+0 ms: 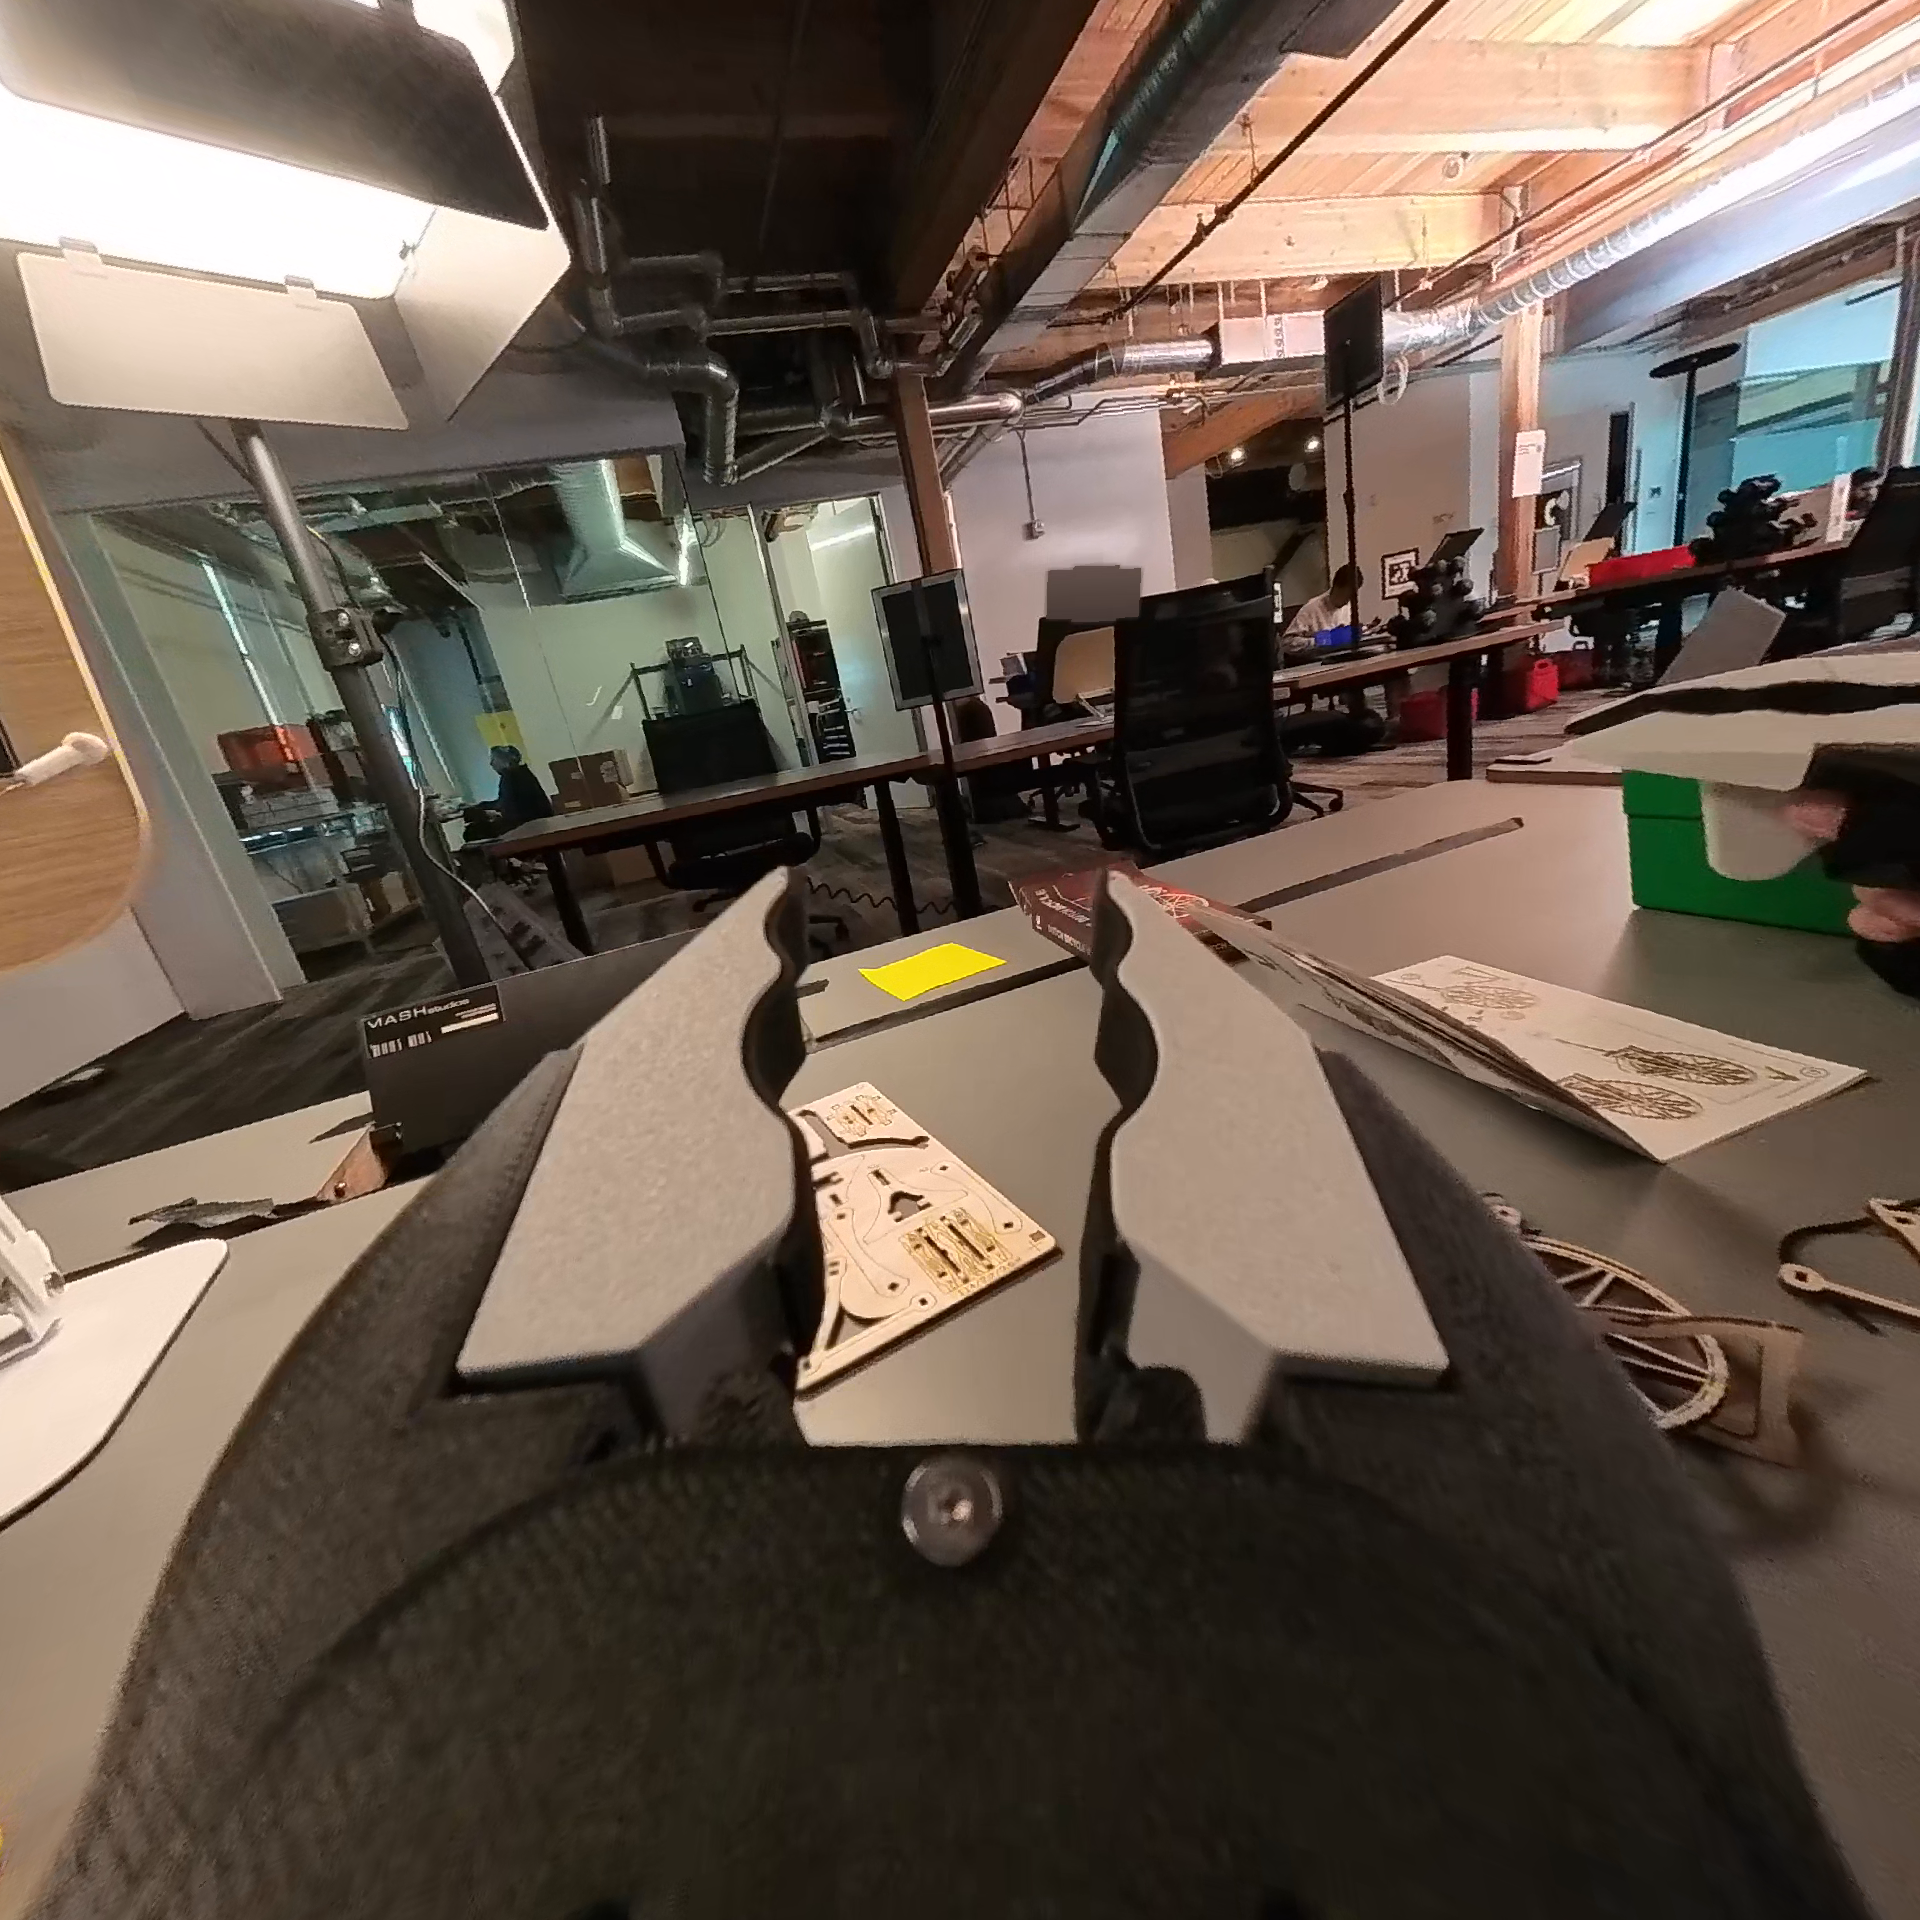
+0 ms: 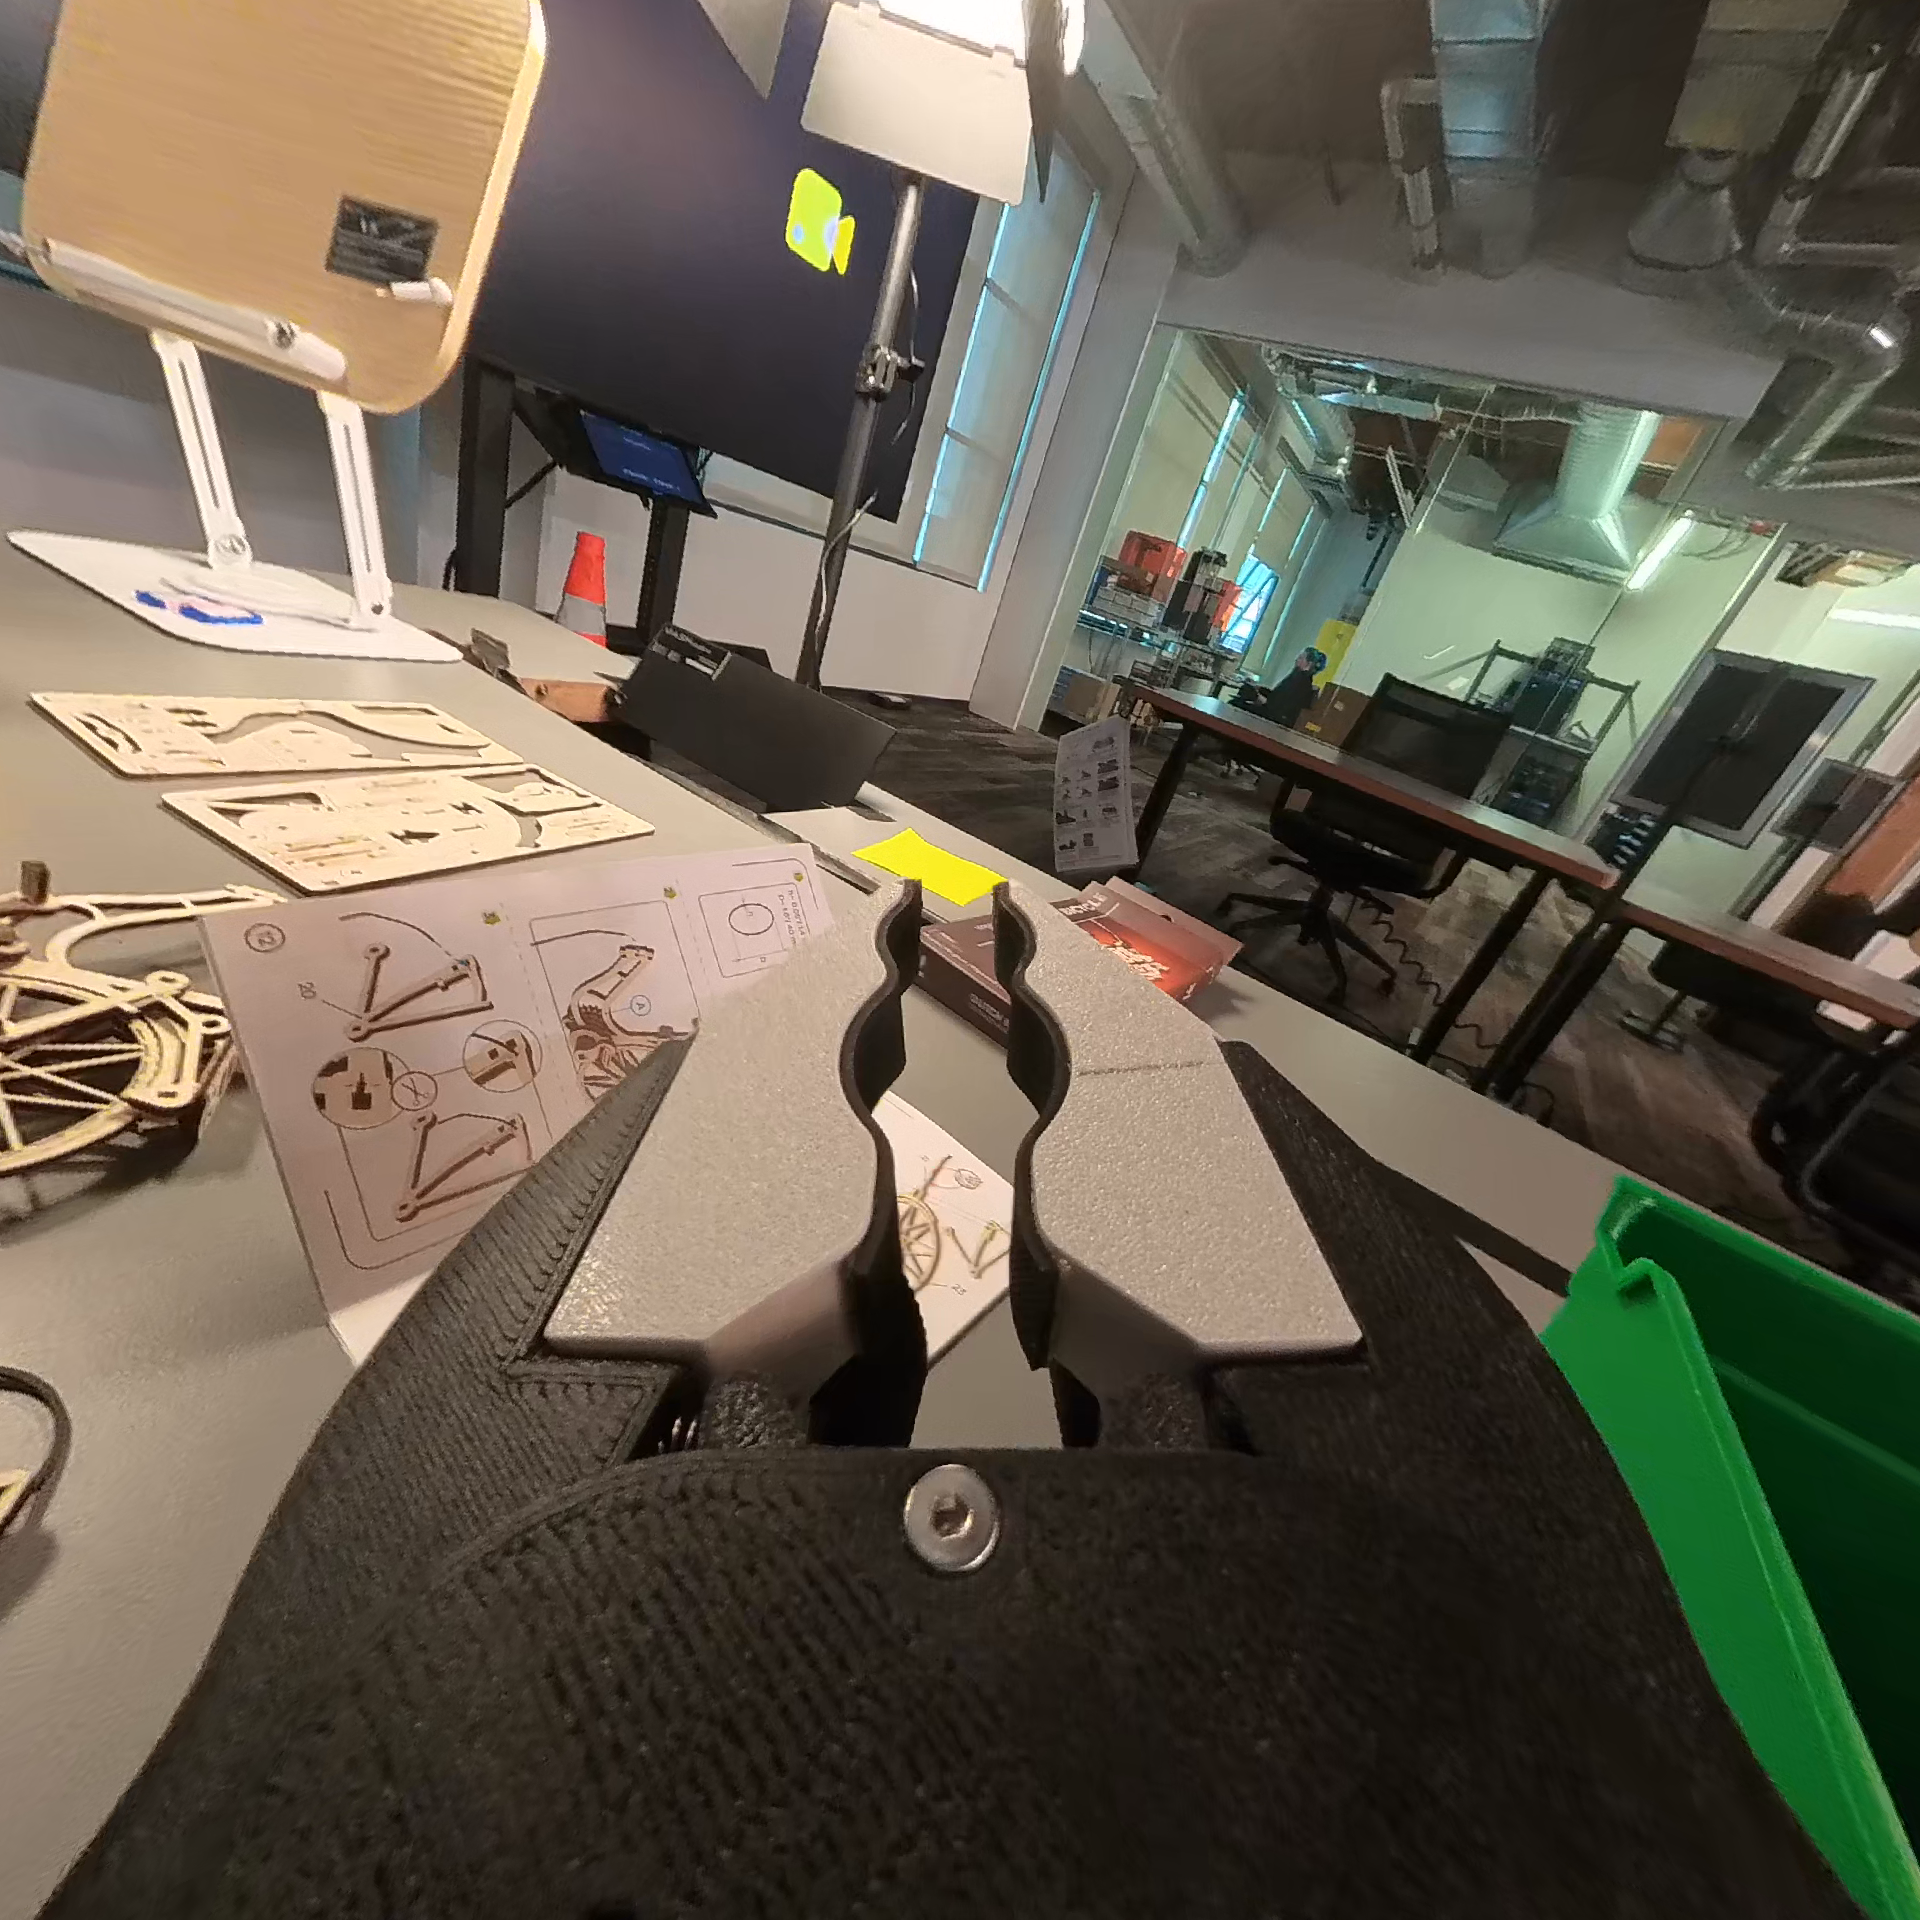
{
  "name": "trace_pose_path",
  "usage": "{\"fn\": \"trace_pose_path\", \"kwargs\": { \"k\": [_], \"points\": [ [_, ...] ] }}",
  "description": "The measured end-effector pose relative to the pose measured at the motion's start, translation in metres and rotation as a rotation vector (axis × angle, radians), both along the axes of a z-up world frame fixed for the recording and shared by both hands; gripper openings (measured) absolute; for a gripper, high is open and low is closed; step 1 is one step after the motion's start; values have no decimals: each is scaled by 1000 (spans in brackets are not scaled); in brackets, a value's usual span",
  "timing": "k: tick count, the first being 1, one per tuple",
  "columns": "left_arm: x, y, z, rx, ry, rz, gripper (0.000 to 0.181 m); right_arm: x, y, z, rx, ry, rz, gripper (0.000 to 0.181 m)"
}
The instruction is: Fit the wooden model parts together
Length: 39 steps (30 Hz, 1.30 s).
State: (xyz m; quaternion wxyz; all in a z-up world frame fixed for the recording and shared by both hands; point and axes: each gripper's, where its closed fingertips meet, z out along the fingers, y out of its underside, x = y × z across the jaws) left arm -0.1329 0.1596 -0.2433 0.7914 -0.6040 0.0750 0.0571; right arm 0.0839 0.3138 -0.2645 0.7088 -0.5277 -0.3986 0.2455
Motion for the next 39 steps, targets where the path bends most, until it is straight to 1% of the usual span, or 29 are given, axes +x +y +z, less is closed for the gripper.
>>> {"fn": "trace_pose_path", "kwargs": {
  "k": [5,9,14,23,28,32,39],
  "points": [
    [1,-1,1,8,-2,-3,54,6,8,0,-5,3,-53,11],
    [1,-1,2,13,-26,-19,54,11,17,-3,7,-29,-132,12],
    [3,-2,4,20,-54,-45,54,17,20,-3,47,-71,-221,12],
    [10,-4,6,29,-61,-83,54,49,31,2,-12,27,-358,12],
    [11,-3,6,27,-70,-92,54,52,34,1,-25,33,-376,12],
    [10,-2,6,22,-77,-94,54,48,33,-1,-23,10,-363,12],
    [11,-5,10,35,-87,-96,54,44,31,-1,-29,16,-328,12]
  ]
}}
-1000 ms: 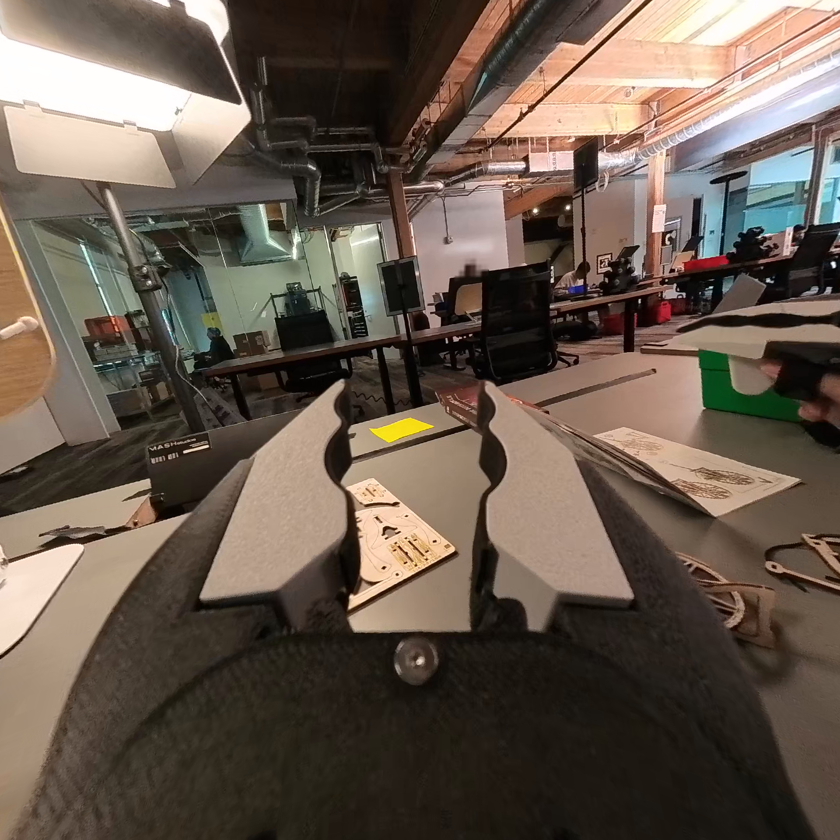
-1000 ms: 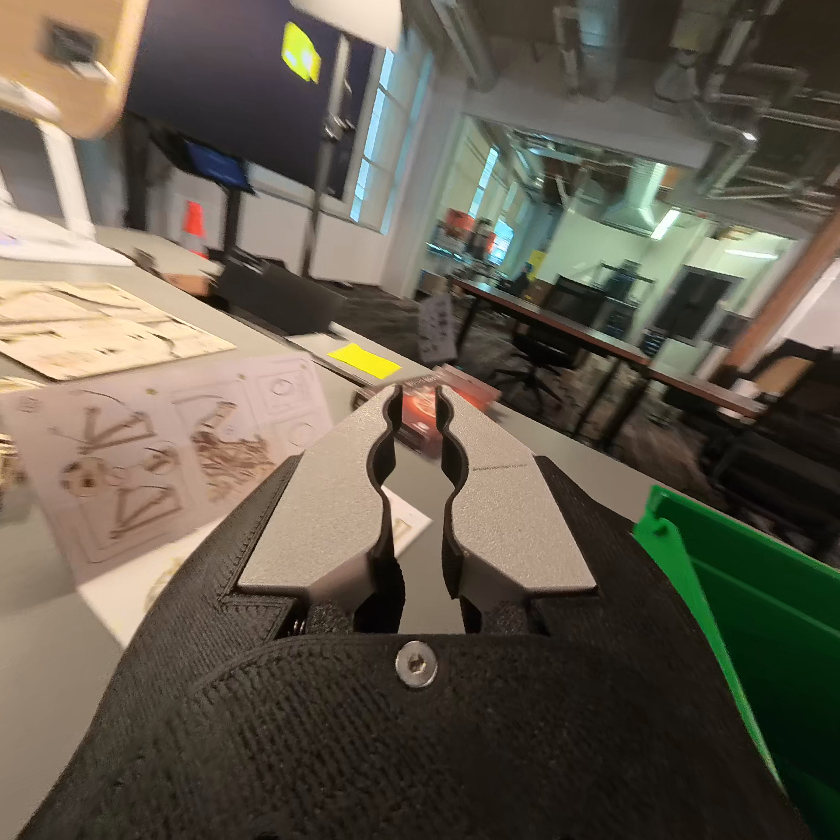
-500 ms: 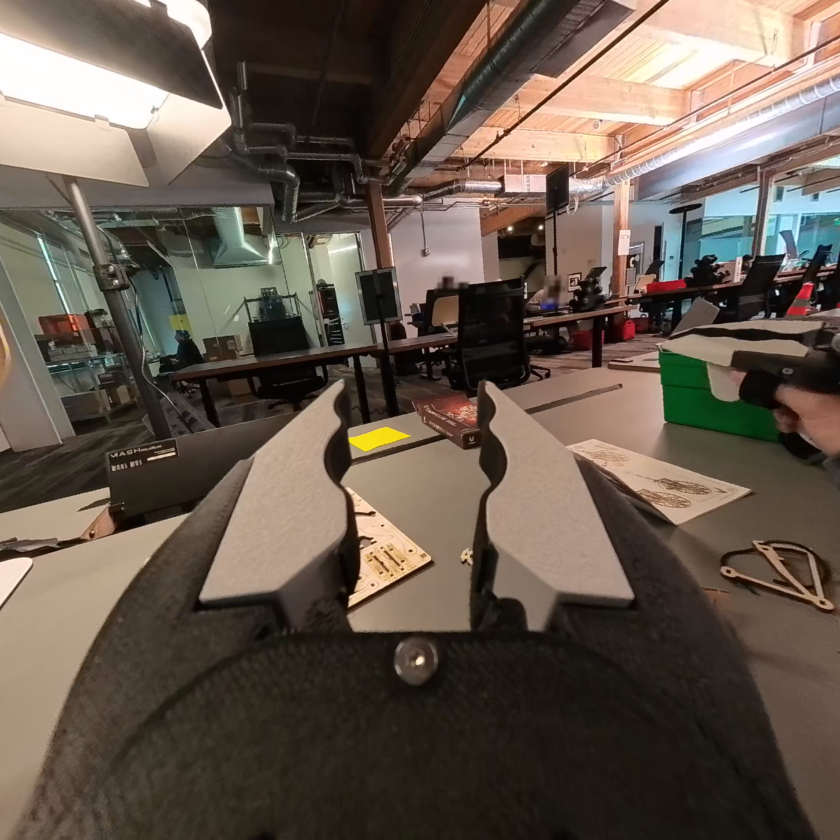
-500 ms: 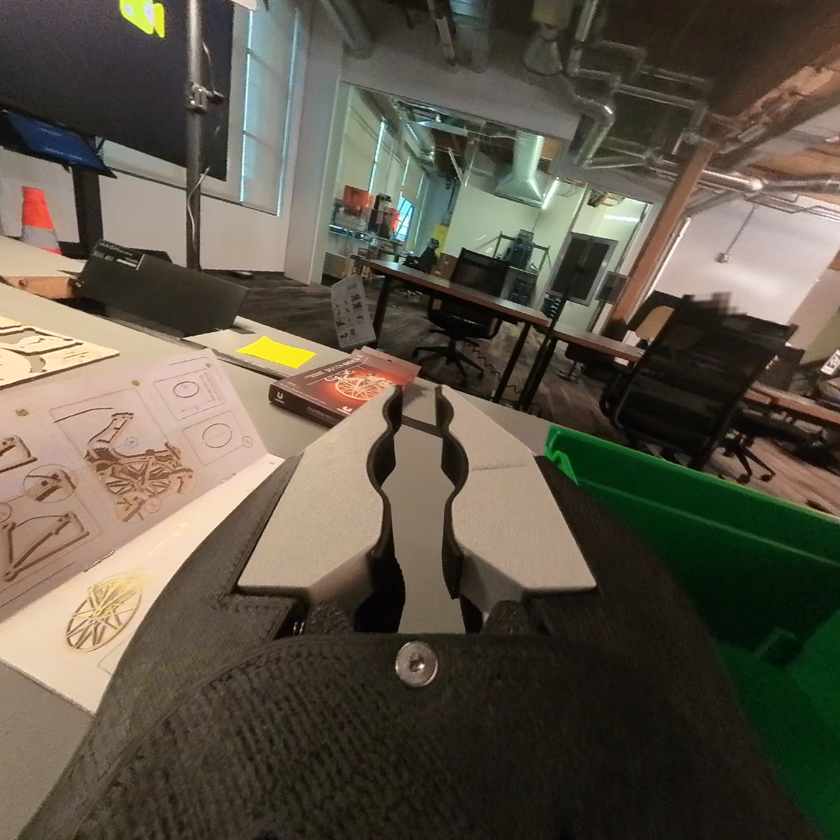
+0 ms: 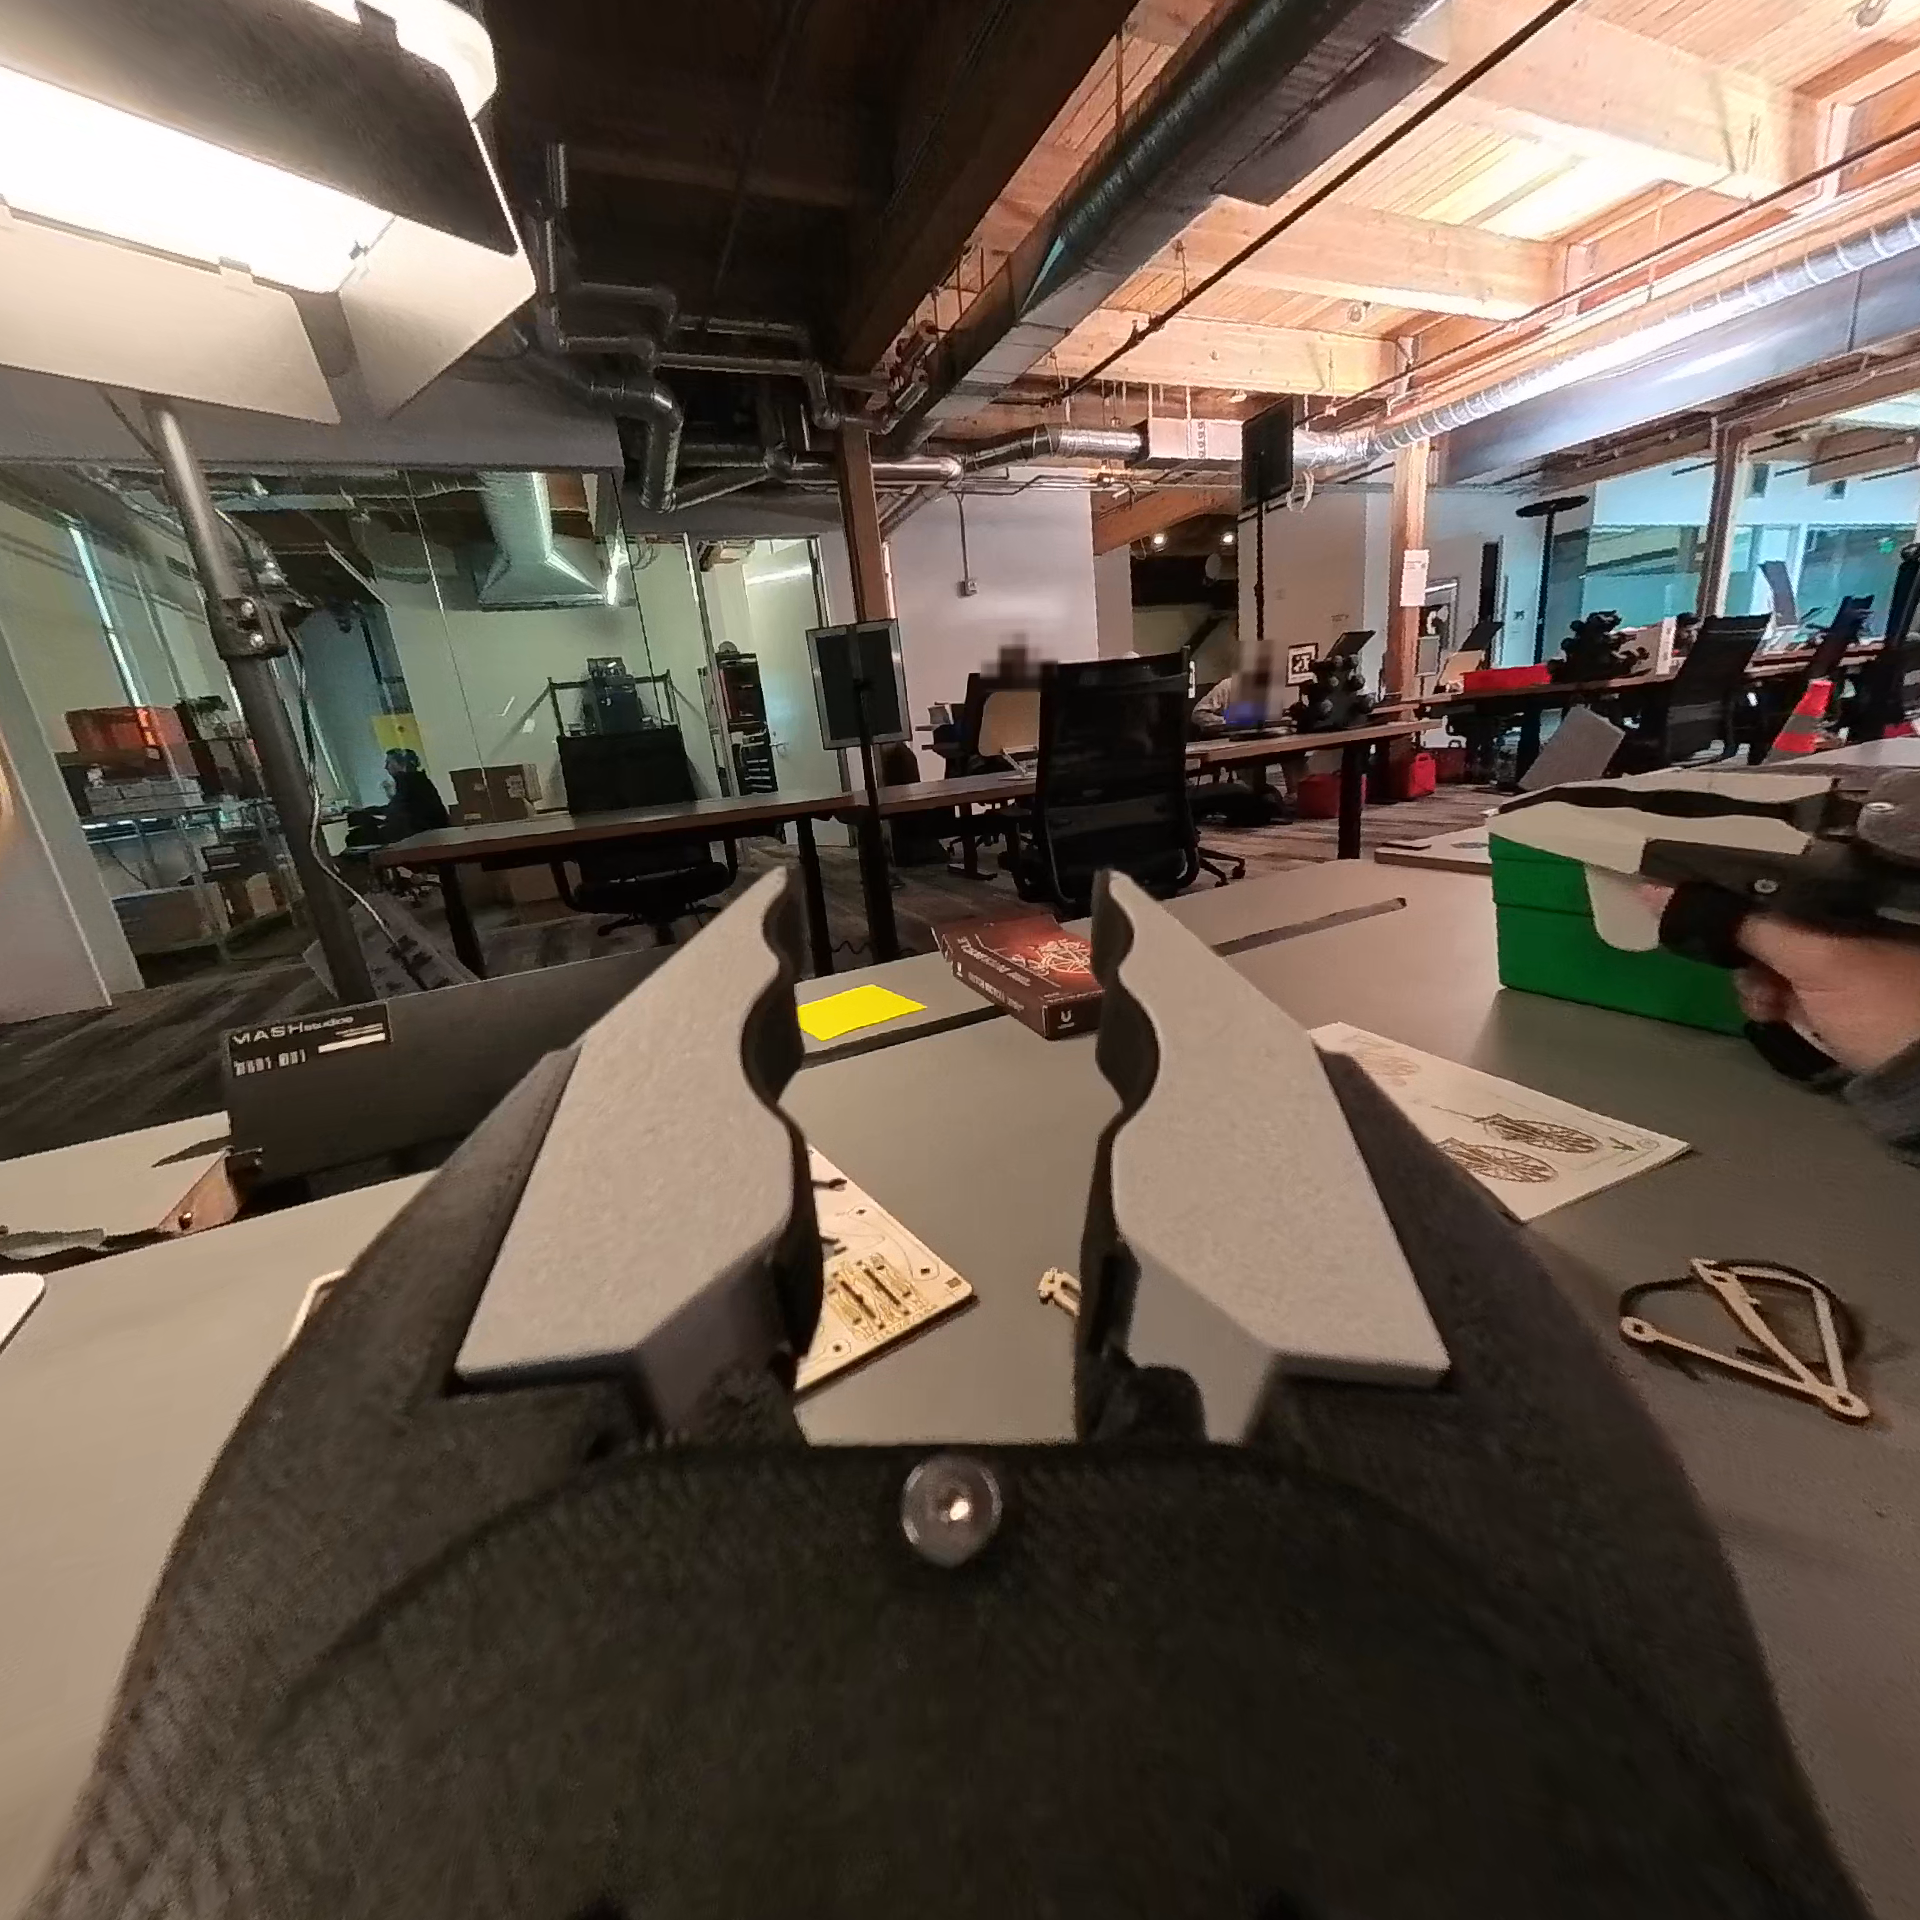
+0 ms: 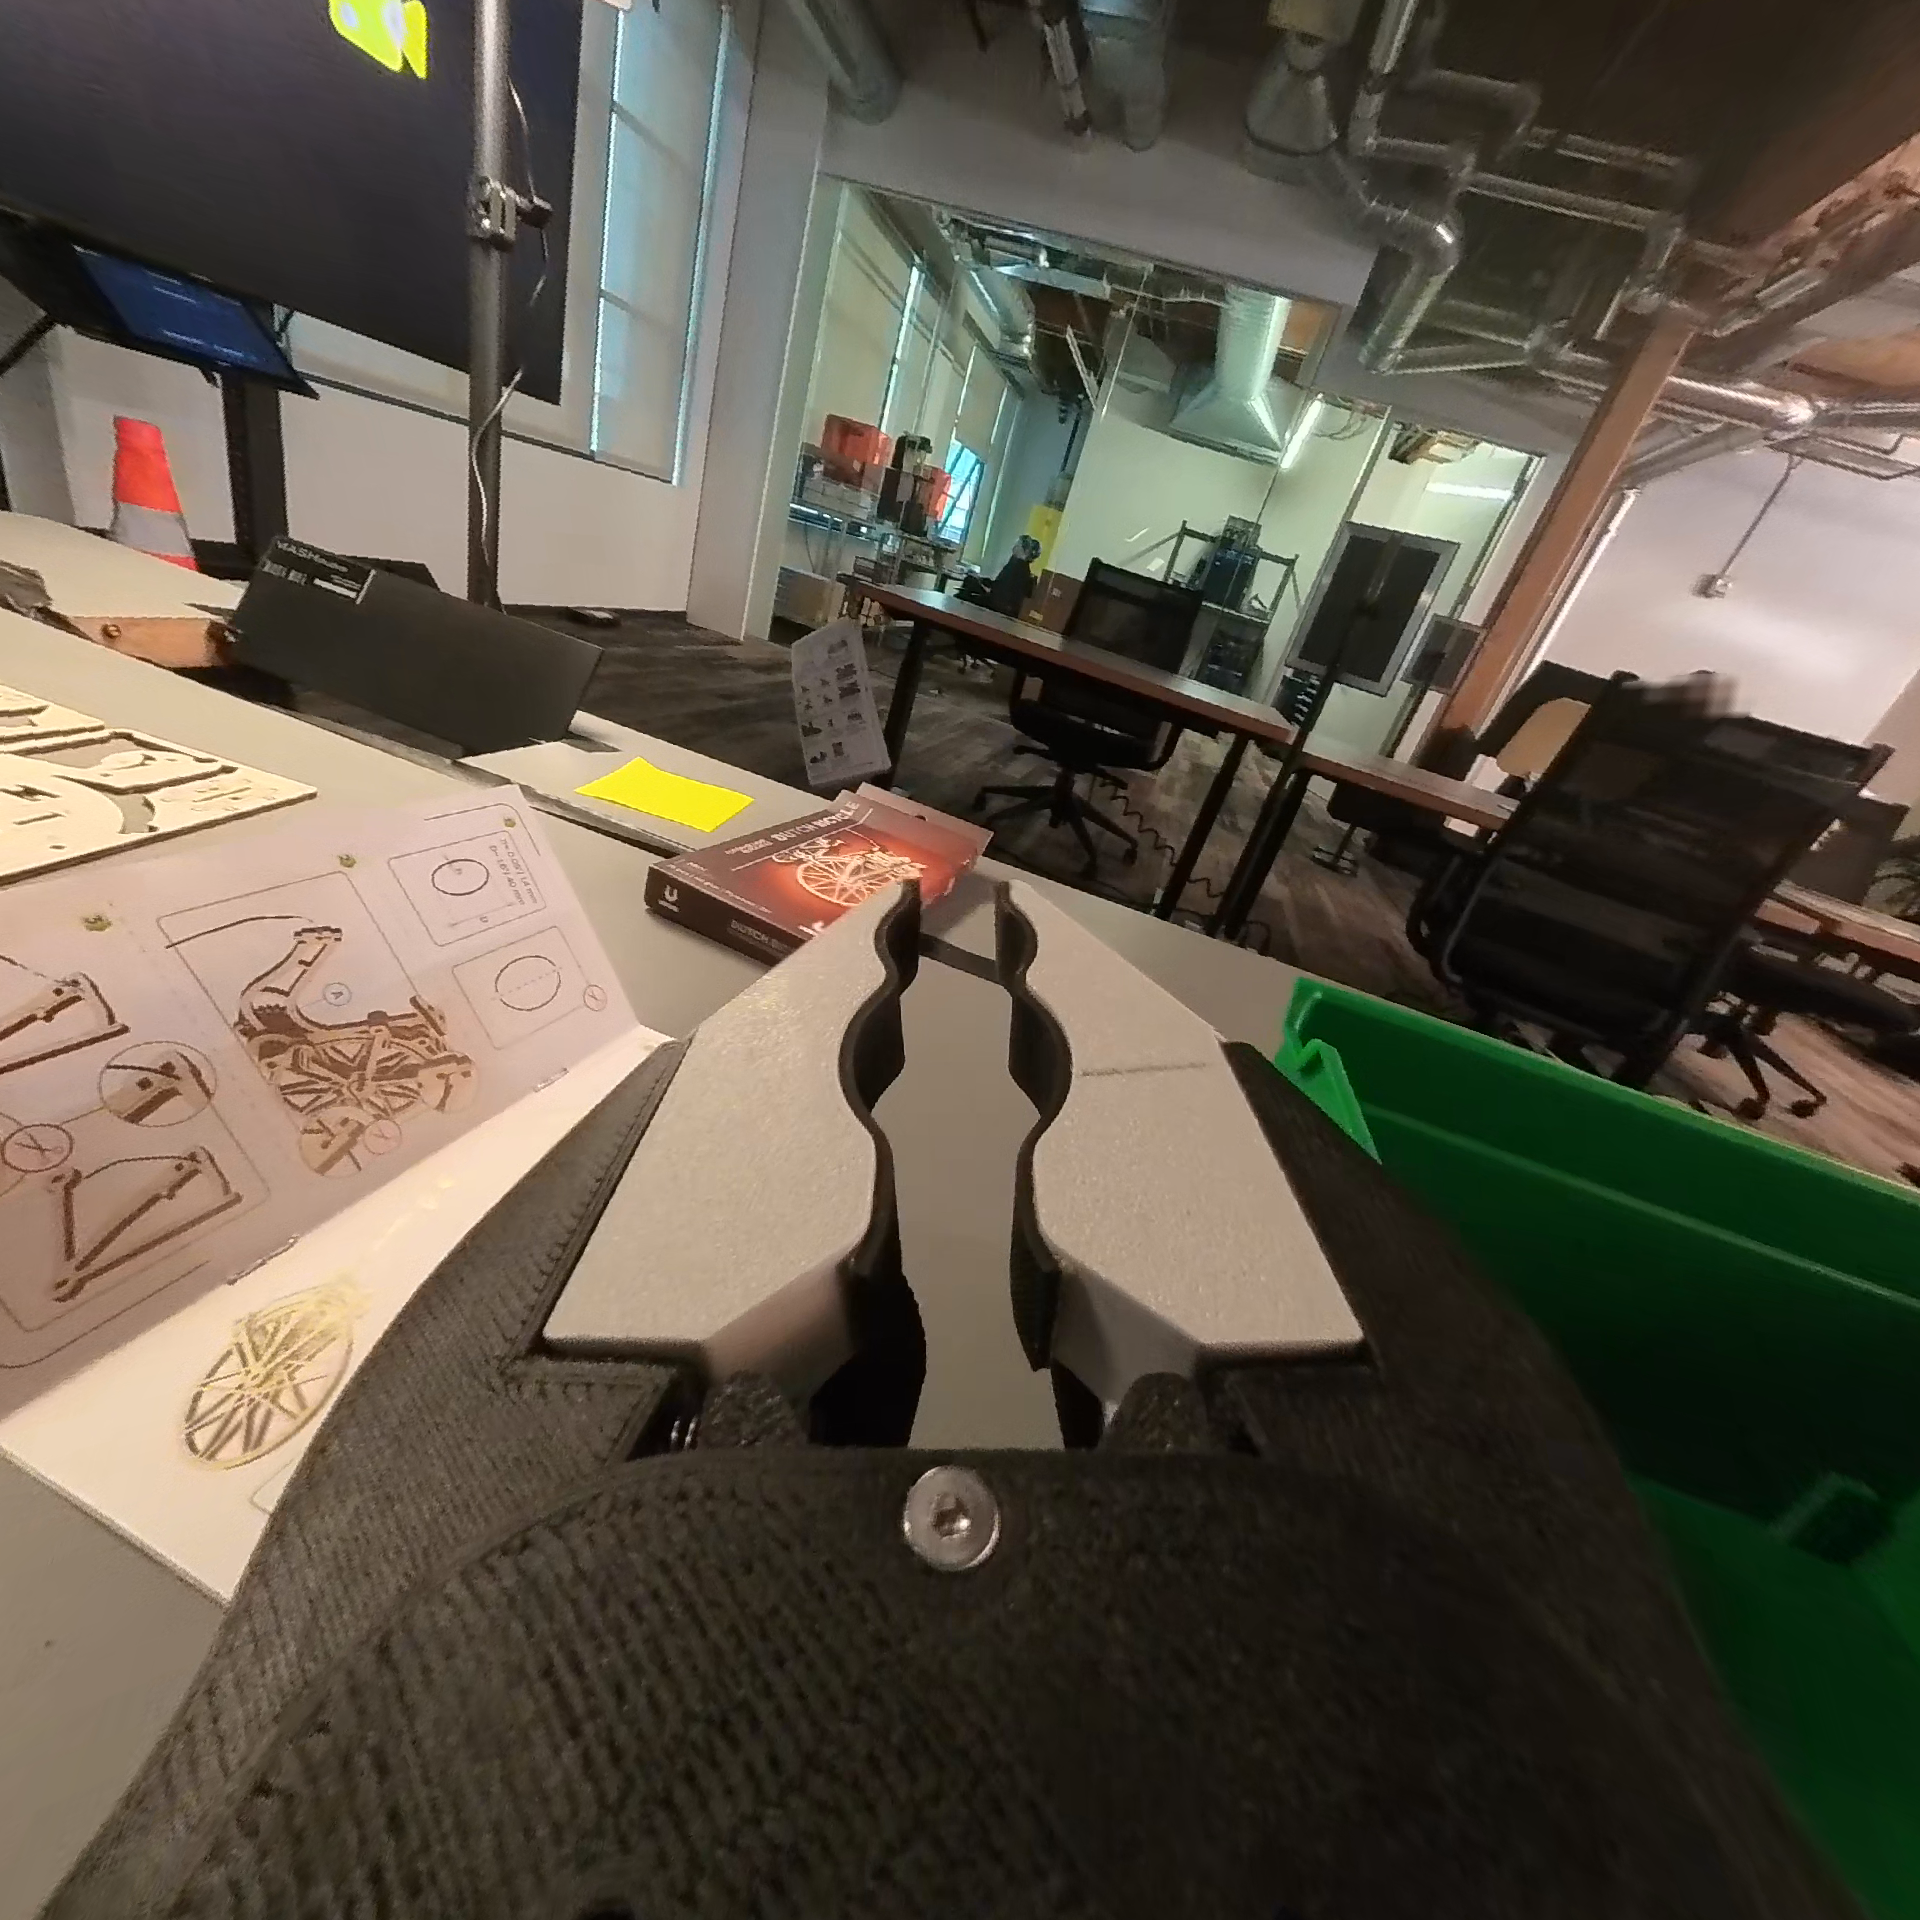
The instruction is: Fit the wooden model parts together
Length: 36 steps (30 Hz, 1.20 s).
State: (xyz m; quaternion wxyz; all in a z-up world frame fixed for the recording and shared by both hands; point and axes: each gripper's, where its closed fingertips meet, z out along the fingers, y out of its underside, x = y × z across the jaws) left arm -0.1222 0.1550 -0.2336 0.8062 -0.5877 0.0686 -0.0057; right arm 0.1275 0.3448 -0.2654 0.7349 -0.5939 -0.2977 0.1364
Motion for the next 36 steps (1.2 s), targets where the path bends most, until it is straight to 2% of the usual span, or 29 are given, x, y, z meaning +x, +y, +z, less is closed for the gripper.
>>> {"fn": "trace_pose_path", "kwargs": {
  "k": [13,36],
  "points": [
    [-6,2,-3,-12,-48,2,54,-15,-5,-3,15,-46,75,12],
    [-8,5,-7,-32,-72,-6,54,-15,-4,-4,-12,-28,89,12]
  ]
}}
